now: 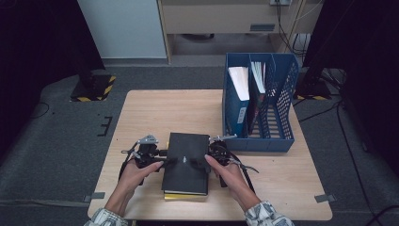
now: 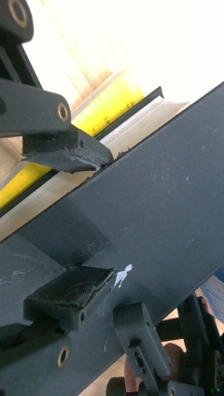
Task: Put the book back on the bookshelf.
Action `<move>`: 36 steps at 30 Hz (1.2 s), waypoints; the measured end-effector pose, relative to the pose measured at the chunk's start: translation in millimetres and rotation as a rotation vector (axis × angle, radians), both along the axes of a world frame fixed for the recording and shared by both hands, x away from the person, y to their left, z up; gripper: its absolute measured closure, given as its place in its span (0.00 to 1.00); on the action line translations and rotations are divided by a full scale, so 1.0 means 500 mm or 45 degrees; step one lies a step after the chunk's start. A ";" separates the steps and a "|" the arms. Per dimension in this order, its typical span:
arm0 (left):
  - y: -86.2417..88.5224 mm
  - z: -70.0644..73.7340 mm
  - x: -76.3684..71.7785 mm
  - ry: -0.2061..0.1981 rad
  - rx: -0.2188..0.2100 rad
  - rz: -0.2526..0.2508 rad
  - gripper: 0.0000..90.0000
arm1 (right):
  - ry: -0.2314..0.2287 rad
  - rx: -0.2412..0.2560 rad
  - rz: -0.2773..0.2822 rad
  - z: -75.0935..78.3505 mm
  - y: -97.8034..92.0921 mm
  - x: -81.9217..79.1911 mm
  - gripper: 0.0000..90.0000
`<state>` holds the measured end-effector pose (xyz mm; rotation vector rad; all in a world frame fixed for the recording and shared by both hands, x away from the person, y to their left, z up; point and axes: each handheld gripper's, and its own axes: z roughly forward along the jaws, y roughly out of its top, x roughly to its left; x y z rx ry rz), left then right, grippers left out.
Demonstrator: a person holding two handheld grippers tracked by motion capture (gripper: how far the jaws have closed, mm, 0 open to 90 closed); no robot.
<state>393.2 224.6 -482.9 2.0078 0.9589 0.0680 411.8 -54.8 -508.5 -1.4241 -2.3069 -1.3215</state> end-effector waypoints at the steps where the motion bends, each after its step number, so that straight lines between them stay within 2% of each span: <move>1: 0.001 0.003 -0.001 -0.004 0.000 0.000 0.48 | -0.008 -0.003 0.002 0.002 0.000 0.000 0.05; 4: 0.000 0.007 -0.003 -0.017 0.015 0.004 0.49 | -0.023 -0.007 0.015 0.006 0.002 0.002 0.05; 8: -0.002 0.006 -0.002 -0.017 0.027 0.009 0.49 | 0.017 0.006 0.019 0.001 0.001 0.008 0.05; 13: 0.001 0.004 -0.002 -0.012 0.021 0.014 0.49 | 0.037 0.023 0.026 -0.008 0.004 0.014 0.04; 18: 0.001 0.021 -0.004 -0.059 0.029 0.015 0.51 | -0.007 -0.005 0.043 0.010 0.009 0.015 0.04; 20: 0.003 0.031 -0.005 -0.097 0.024 0.019 0.53 | -0.028 -0.014 0.049 0.019 0.010 0.017 0.04; 25: 0.009 0.043 -0.007 -0.126 0.039 0.025 0.56 | -0.084 -0.020 0.053 0.041 0.013 0.021 0.10; 32: 0.014 0.054 -0.008 -0.168 0.024 0.013 0.58 | -0.095 -0.026 0.068 0.058 0.016 0.026 0.12; 36: 0.014 0.066 -0.005 -0.198 0.029 0.020 0.61 | -0.129 -0.033 0.063 0.071 0.017 0.030 0.14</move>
